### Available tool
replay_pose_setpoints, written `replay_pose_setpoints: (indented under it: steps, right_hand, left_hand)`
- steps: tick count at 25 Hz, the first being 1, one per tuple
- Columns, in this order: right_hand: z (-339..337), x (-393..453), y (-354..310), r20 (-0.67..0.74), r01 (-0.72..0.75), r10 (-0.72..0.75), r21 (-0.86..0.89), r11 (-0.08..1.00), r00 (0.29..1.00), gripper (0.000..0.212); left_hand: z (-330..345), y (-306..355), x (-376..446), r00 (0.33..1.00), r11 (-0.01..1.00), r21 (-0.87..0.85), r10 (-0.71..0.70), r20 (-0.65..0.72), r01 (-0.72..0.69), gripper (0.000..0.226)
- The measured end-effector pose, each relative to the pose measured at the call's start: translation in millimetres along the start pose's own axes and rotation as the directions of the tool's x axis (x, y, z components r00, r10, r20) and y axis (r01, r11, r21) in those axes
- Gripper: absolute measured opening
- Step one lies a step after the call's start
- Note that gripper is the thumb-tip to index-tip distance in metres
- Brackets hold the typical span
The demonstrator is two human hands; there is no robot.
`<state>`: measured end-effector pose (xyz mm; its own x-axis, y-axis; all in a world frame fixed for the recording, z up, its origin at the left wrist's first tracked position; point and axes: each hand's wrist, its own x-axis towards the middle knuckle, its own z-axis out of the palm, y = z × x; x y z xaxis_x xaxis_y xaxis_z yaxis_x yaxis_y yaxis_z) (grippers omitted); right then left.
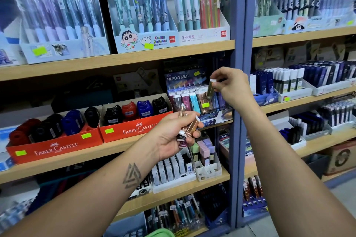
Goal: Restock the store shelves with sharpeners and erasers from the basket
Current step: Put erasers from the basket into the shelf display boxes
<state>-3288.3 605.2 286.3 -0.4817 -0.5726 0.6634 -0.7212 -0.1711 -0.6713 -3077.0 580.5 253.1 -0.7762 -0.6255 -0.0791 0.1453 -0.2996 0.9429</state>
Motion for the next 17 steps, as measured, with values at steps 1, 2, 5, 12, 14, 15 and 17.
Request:
replay_pose_setpoints:
  steps: [1,2,5,12,14,15,17]
  right_hand:
    - [1.9,-1.7,0.2,0.016,0.011,-0.010,-0.048,0.999,1.000,0.020]
    - [4.5,-3.4,0.9,0.025,0.029,-0.027,-0.088,0.996,0.999,0.019]
    - [10.6,-5.4,2.4,0.084,0.099,-0.082,-0.226,0.969,0.993,0.015]
    - [0.8,-6.5,1.8,-0.006,0.000,0.000,-0.107,0.994,1.000,0.040]
    - [-9.9,-5.5,2.0,-0.094,-0.083,0.081,-0.017,0.996,0.992,0.040]
    - [-14.8,-5.5,2.6,-0.116,-0.107,0.105,-0.009,0.994,0.988,0.039]
    - [-21.6,-8.0,5.2,-0.131,-0.137,0.131,-0.037,0.990,0.983,0.037]
  left_hand:
    - [0.0,-1.1,0.2,1.000,1.000,0.004,0.000,0.007,0.000,0.030]
    - [-0.9,-2.1,0.3,1.000,1.000,0.010,0.002,0.012,-0.002,0.032]
    - [-5.2,-4.5,-0.1,1.000,0.999,0.033,0.003,0.027,-0.004,0.034]
    - [-10.7,-7.4,-1.0,0.998,0.997,0.076,-0.032,0.047,0.029,0.032]
    - [-7.4,-8.7,0.1,0.997,0.994,0.100,-0.043,0.059,0.037,0.036]
    - [-4.8,-9.3,0.8,0.997,0.993,0.108,-0.046,0.062,0.039,0.037]
    - [1.8,-10.6,2.1,0.996,0.992,0.118,-0.053,0.071,0.045,0.037]
